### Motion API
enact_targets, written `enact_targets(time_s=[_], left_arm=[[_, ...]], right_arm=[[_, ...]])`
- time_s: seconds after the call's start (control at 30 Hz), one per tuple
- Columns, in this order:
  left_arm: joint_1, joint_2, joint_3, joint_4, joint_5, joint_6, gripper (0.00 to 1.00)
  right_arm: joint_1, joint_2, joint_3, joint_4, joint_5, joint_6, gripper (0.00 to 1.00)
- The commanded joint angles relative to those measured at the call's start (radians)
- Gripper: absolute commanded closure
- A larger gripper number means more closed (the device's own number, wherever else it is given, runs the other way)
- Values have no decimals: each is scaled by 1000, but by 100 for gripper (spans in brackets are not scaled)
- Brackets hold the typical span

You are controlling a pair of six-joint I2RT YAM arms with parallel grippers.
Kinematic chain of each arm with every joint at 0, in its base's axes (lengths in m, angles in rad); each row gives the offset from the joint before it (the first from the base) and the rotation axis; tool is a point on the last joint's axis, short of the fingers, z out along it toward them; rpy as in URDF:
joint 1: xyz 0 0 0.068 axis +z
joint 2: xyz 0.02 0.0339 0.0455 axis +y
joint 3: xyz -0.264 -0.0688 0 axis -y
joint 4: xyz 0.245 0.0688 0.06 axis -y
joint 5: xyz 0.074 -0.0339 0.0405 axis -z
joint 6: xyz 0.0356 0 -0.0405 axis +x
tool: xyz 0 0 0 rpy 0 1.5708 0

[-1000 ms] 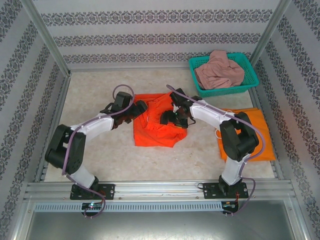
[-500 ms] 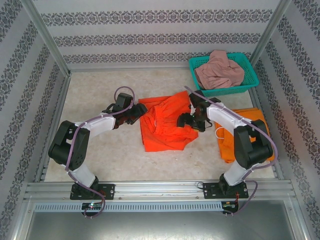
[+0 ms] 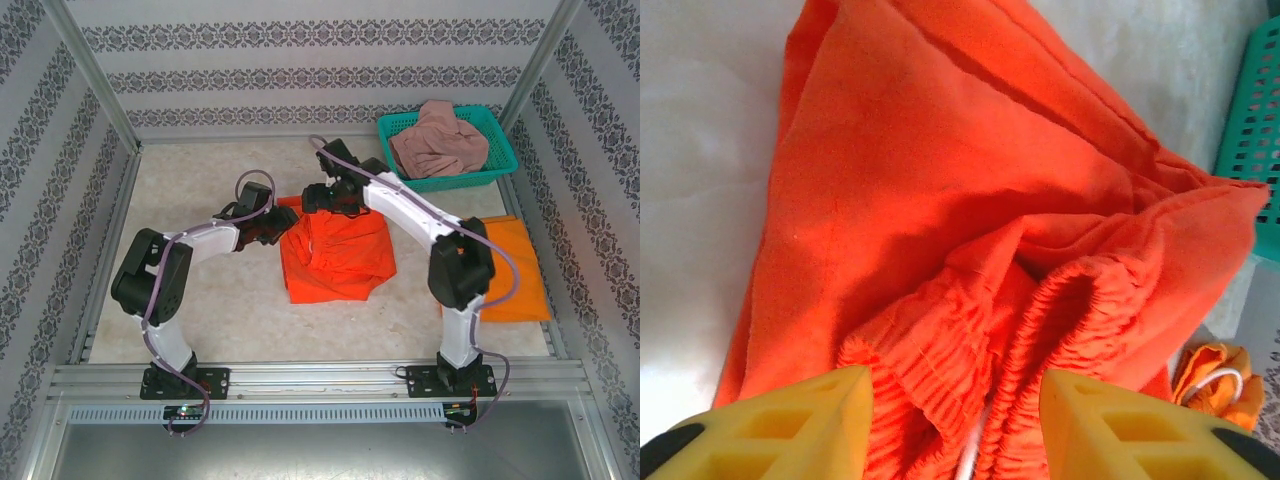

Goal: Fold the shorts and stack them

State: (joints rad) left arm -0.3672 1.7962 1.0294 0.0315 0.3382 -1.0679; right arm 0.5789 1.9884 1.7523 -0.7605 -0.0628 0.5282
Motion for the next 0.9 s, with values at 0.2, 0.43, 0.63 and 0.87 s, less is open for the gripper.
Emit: enact_targets(time_s=[0.2, 0.43, 0.63, 0.87], left_arm=[[-10, 102, 34, 57, 20, -64, 63], [-9, 143, 51, 93, 25, -76, 74], [-9, 140, 65, 84, 22, -61, 87], [-10, 79, 78, 25, -16, -13, 96]], right_arm=[[15, 235, 172, -64, 65, 35, 22], [16, 336, 228, -75, 70, 36, 38], [16, 372, 240, -74, 53, 21, 60], [16, 284, 210, -55, 49, 0, 91]])
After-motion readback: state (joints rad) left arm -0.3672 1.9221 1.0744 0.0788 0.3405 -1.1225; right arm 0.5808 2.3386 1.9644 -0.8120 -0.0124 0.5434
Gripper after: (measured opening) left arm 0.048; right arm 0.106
